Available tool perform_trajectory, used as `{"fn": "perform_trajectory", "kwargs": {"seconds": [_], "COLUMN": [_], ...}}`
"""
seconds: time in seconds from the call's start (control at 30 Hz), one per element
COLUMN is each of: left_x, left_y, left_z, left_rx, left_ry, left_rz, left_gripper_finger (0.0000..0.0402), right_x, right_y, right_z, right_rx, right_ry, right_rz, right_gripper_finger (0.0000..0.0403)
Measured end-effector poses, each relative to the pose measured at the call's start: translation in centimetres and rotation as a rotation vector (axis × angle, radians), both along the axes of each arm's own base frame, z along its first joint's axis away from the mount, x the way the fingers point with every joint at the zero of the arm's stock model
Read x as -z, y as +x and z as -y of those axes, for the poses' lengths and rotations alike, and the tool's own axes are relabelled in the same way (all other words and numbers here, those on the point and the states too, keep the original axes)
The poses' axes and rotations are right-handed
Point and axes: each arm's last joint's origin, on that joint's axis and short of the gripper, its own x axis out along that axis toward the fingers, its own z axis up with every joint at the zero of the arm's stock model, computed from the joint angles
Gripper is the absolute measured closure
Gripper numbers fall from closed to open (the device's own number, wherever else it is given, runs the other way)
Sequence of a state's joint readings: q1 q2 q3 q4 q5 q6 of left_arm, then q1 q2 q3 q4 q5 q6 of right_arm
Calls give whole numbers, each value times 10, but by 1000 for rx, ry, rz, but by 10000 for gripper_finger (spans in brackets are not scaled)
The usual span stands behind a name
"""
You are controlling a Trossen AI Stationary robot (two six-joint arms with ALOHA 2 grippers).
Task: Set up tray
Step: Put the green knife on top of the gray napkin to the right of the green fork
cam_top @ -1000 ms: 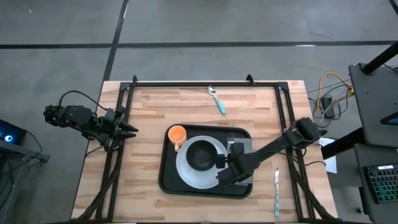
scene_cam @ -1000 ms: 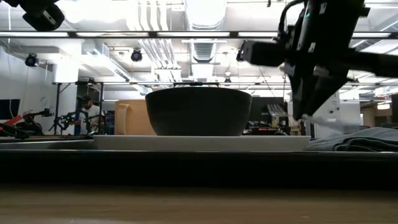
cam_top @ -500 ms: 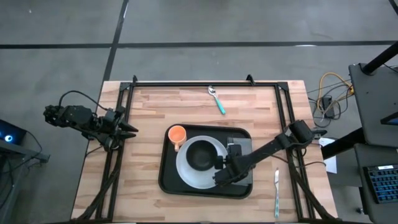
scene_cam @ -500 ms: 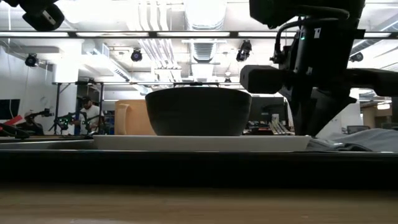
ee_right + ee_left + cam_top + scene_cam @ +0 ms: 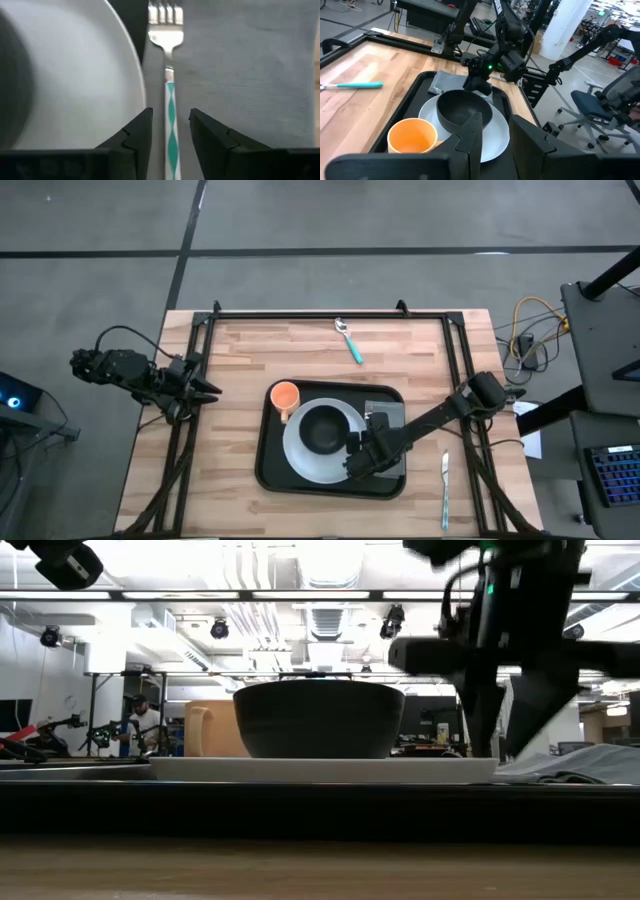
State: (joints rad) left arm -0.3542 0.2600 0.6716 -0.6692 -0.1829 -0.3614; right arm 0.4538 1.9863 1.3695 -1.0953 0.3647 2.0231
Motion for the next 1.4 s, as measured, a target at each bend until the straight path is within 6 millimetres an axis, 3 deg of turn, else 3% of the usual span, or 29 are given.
{"fn": "perform_trajectory", "kwargs": {"seconds": [0.13, 0.27, 0.43, 0.57, 0.8, 0.97, 1.1, 1.17, 1.27, 1.4], "left_x": [0, 0, 0, 0, 3, 5, 6, 6, 6, 6], "left_y": [0, 0, 0, 0, 1, 2, 3, 3, 3, 3], "left_z": [0, 0, 0, 0, 0, 1, 1, 1, 1, 1], "left_rx": [1, 1, 1, 1, 2, 1, -3, -7, -9, -10], "left_ry": [-1, 0, 0, 0, 4, 7, -6, -21, -30, -31], "left_rz": [0, 0, -1, -1, -12, -20, -29, -31, -33, -33], "left_gripper_finger": [322, 322, 322, 322, 322, 322, 322, 322, 322, 322], "right_x": [-23, -40, -50, -52, -56, -65, -64, -63, -63, -63], "right_y": [-7, -25, -55, -67, -67, -63, -64, -75, -103, -123], "right_z": [-9, -32, -64, -81, -86, -89, -101, -105, -114, -131], "right_rx": [-38, -32, 22, -8, -59, -235, -370, -276, -108, -123], "right_ry": [30, 59, 59, 110, 46, 4, 122, 205, 172, 224], "right_rz": [65, 126, 118, 93, 172, 202, 146, 67, 8, -28], "right_gripper_finger": [274, 269, 270, 269, 275, 287, 295, 300, 306, 314]}}
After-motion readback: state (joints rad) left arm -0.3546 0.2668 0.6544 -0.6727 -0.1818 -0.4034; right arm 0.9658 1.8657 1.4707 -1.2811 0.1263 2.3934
